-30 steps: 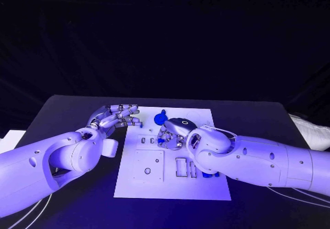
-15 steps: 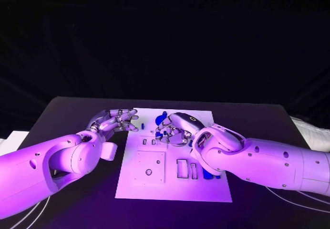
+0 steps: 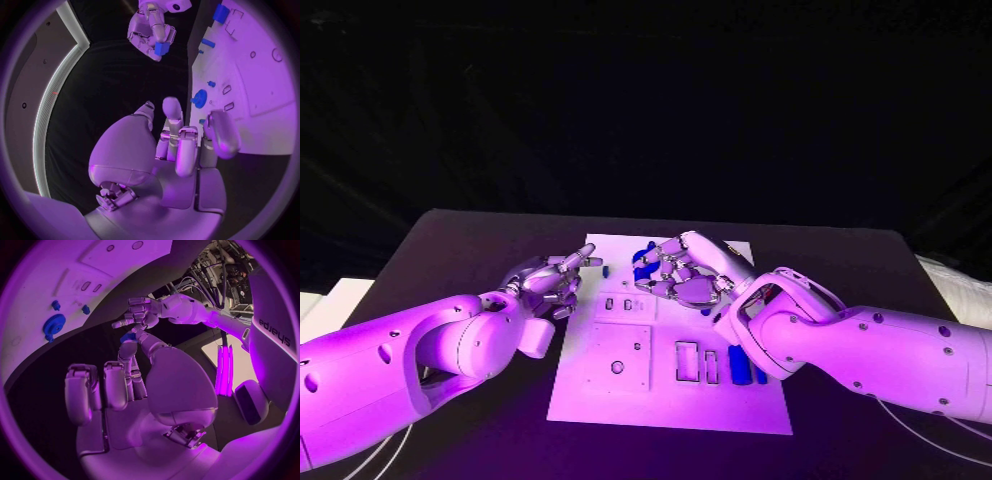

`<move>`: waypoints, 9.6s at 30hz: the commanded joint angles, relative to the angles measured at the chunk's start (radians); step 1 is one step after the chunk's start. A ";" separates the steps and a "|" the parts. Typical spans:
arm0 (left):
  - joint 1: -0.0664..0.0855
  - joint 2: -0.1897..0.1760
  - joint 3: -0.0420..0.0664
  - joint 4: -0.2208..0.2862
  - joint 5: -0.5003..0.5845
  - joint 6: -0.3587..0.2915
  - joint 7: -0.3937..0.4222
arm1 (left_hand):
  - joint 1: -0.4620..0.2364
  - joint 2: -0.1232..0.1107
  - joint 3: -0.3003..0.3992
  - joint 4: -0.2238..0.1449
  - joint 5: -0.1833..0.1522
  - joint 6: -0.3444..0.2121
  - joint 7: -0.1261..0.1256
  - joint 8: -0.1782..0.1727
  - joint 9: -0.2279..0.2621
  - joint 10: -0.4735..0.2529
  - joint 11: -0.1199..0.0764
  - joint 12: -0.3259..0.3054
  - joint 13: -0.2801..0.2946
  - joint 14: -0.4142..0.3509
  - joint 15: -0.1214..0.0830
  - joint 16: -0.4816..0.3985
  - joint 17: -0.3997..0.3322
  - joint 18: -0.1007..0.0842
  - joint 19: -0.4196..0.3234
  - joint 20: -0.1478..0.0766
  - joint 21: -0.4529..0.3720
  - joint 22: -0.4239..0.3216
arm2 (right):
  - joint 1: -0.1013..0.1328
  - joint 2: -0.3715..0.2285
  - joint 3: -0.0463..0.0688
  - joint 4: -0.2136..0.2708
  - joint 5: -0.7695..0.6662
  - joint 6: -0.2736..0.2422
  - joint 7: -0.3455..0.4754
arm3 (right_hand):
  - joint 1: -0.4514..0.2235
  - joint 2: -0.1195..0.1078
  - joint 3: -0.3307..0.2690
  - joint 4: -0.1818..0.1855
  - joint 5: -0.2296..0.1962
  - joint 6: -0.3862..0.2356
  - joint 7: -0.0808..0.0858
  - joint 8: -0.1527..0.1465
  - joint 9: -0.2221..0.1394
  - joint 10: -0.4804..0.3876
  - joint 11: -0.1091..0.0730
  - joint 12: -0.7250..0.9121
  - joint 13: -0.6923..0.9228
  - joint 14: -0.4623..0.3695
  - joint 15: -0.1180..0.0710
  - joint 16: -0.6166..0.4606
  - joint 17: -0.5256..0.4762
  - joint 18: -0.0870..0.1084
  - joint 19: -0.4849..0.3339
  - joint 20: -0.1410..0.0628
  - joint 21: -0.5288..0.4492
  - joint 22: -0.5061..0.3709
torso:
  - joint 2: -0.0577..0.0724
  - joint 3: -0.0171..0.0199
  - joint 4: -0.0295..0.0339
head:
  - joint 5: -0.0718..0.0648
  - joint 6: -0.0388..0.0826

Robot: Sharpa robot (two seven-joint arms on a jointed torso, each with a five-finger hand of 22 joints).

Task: Assemble the parts on the task board

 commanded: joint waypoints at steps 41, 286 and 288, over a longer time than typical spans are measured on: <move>-0.008 0.069 -0.001 0.012 0.186 0.286 -0.100 | -0.202 0.162 -0.181 0.040 -0.010 -0.018 0.002 0.056 0.011 0.046 0.018 0.350 0.402 0.103 0.013 0.005 0.263 -0.045 0.065 0.021 0.186 0.276 | -0.008 0.024 -0.003 -0.037 0.015 -0.019 0.102 | 0.030 0.005 0.007 -0.018 0.006 -0.001 0.003 -0.001 0.000 -0.010 0.005 -0.008 0.003 0.059 -0.006 0.003 0.029 -0.015 0.005 0.001 0.003 0.107 | 0.000 -0.0014 0.0003 | 0.008 -0.002; 0.051 -0.056 0.022 0.040 0.134 0.179 -0.002 | -0.084 0.196 -0.270 -0.004 0.000 -0.064 0.000 0.080 0.152 0.016 0.016 0.294 0.358 0.103 0.011 0.005 0.263 -0.040 0.050 0.019 0.178 0.259 | -0.041 0.168 -0.016 -0.275 -0.160 0.222 -0.174 | 0.015 0.003 -0.002 -0.015 -0.012 -0.006 0.008 -0.007 -0.002 -0.027 0.010 -0.045 -0.013 0.053 -0.002 -0.018 0.009 -0.009 -0.014 0.005 -0.011 0.083 | 0.001 -0.0006 -0.0006 | 0.020 -0.044; 0.051 -0.055 0.022 0.039 0.134 0.180 -0.003 | -0.084 0.196 -0.270 -0.004 0.000 -0.064 0.000 0.080 0.152 0.016 0.016 0.294 0.358 0.103 0.011 0.005 0.263 -0.040 0.050 0.019 0.178 0.259 | -0.041 0.168 -0.016 -0.274 -0.163 0.228 -0.179 | 0.015 0.003 -0.002 -0.015 -0.012 -0.006 0.008 -0.007 -0.002 -0.027 0.010 -0.045 -0.013 0.053 -0.002 -0.018 0.009 -0.009 -0.014 0.005 -0.011 0.083 | 0.001 -0.0005 -0.0007 | 0.020 -0.045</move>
